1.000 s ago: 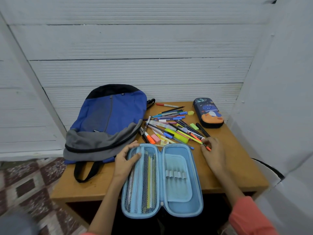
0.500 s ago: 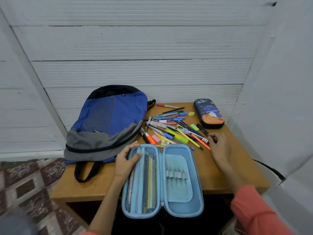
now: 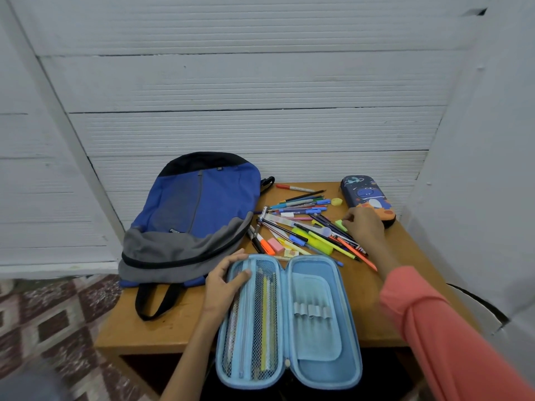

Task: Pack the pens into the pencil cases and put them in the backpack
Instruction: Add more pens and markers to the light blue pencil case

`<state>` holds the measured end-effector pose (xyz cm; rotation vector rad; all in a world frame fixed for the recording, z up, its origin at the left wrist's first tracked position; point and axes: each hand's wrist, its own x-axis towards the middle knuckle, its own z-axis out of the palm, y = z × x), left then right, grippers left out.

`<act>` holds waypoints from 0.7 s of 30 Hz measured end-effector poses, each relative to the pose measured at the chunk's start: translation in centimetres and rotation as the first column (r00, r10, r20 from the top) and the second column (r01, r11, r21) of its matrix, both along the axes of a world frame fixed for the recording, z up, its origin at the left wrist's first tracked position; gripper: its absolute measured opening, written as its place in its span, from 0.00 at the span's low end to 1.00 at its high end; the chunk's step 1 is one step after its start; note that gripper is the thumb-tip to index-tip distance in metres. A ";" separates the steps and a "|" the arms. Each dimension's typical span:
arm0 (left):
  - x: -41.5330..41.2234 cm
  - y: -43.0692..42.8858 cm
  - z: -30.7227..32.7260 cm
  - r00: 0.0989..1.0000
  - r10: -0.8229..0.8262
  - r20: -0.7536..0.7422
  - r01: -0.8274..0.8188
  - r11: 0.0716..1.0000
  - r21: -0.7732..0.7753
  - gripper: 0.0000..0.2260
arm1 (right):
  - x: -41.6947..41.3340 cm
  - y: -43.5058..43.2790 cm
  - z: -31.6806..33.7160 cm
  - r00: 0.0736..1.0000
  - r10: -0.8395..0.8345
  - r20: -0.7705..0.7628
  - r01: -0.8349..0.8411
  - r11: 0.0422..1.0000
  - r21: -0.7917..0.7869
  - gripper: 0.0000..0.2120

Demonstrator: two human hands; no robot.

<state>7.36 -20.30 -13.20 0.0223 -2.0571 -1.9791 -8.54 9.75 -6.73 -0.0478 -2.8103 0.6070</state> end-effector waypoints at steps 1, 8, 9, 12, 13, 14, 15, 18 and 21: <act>-0.2 -0.1 -0.1 1.000 -0.003 0.002 0.003 1.000 0.002 0.16 | -0.5 -0.4 0.2 1.000 -0.002 0.000 0.002 1.000 0.019 0.05; -0.7 -0.2 -0.5 1.000 -0.006 0.001 0.006 1.000 -0.016 0.18 | -3.1 -3.5 1.5 0.995 0.090 0.039 -0.095 0.981 0.170 0.10; -0.8 -0.2 -0.7 1.000 -0.003 -0.003 0.003 1.000 -0.026 0.16 | -3.5 -3.9 1.5 0.991 0.114 0.065 -0.125 0.973 0.194 0.11; -0.8 -0.2 -0.7 1.000 0.003 -0.023 -0.004 0.999 -0.044 0.13 | -4.4 -5.2 1.4 0.965 0.214 0.150 -0.246 0.939 0.243 0.15; -0.8 -0.2 -0.7 1.000 0.002 -0.022 -0.002 0.999 -0.040 0.13 | -4.6 -5.7 1.4 0.954 0.238 0.181 -0.280 0.924 0.259 0.18; -0.8 -0.2 -0.8 1.000 0.004 -0.024 -0.005 0.999 -0.036 0.14 | -4.6 -6.2 1.2 0.946 0.245 0.213 -0.299 0.912 0.281 0.19; -0.8 -0.2 -0.8 1.000 0.009 -0.028 -0.010 0.999 -0.035 0.14 | -4.6 -6.5 1.0 0.944 0.242 0.225 -0.305 0.900 0.311 0.20; -0.8 -0.1 -0.7 1.000 0.013 -0.021 -0.014 1.000 -0.023 0.14 | -5.0 -6.8 0.4 0.953 0.230 0.199 -0.286 0.898 0.335 0.20; -0.8 -0.1 -0.7 1.000 0.012 -0.017 -0.012 1.000 -0.020 0.14 | -5.3 -6.4 -0.4 0.962 0.205 0.178 -0.255 0.910 0.328 0.19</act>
